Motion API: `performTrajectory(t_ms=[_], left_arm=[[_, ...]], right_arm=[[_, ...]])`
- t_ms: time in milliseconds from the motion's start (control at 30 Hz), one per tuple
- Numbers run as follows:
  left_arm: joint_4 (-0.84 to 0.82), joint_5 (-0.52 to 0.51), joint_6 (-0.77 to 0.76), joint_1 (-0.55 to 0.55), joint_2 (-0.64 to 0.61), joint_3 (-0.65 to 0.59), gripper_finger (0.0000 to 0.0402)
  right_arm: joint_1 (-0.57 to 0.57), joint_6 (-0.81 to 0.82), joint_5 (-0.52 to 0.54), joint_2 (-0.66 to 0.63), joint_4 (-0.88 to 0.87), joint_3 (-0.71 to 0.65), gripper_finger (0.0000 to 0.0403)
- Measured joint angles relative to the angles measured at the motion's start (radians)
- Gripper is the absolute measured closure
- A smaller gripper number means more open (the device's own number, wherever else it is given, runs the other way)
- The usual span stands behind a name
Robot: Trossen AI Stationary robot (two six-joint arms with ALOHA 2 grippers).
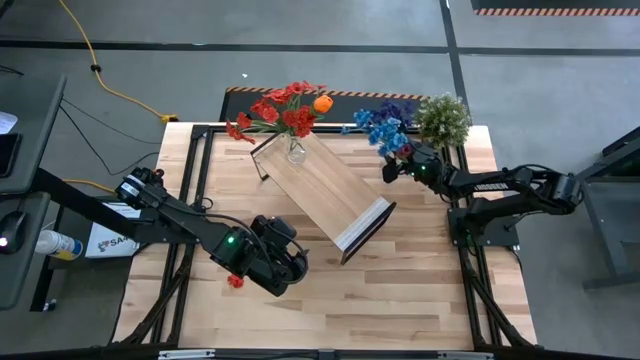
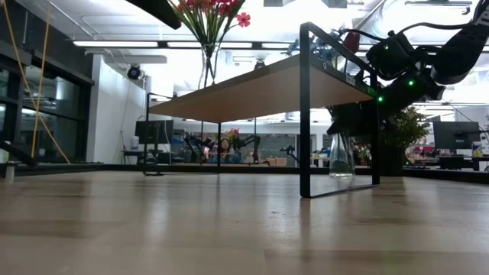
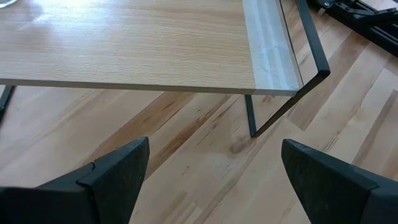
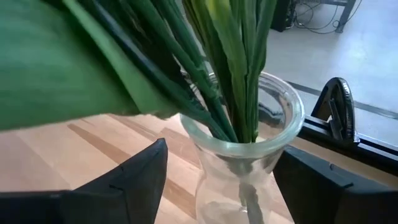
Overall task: Pick and place flowers into a vace then onto a shelf
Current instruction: Put the transparent vase on the shelf
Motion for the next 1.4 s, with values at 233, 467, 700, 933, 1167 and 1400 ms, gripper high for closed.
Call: performTrajectory(t_ms=[233,467,700,933,1167,1400], left_arm=[[0.001,0.000,0.000,0.000,0.000,0.000,0.0004],[0.001,0.000,0.000,0.000,0.000,0.000,0.0004],[0.003,0.000,-0.001,0.000,0.000,0.000,0.0004],[0.004,0.012,-0.002,0.000,0.000,0.000,0.0004],[0.004,0.041,-0.016,0.000,0.000,0.000,0.0004],[0.008,0.089,-0.039,0.000,0.000,0.000,0.0004]], right_arm=[[0.000,0.000,0.026,0.000,0.002,0.000,0.0174],[0.000,0.012,0.029,0.000,0.002,0.000,0.0246],[0.000,0.037,0.030,0.000,0.006,0.000,0.0246],[0.000,0.059,0.045,0.000,0.007,0.004,0.0246],[0.000,0.003,0.036,0.000,-0.085,0.107,0.0246],[0.000,-0.050,0.025,0.000,-0.269,0.271,0.0246]])
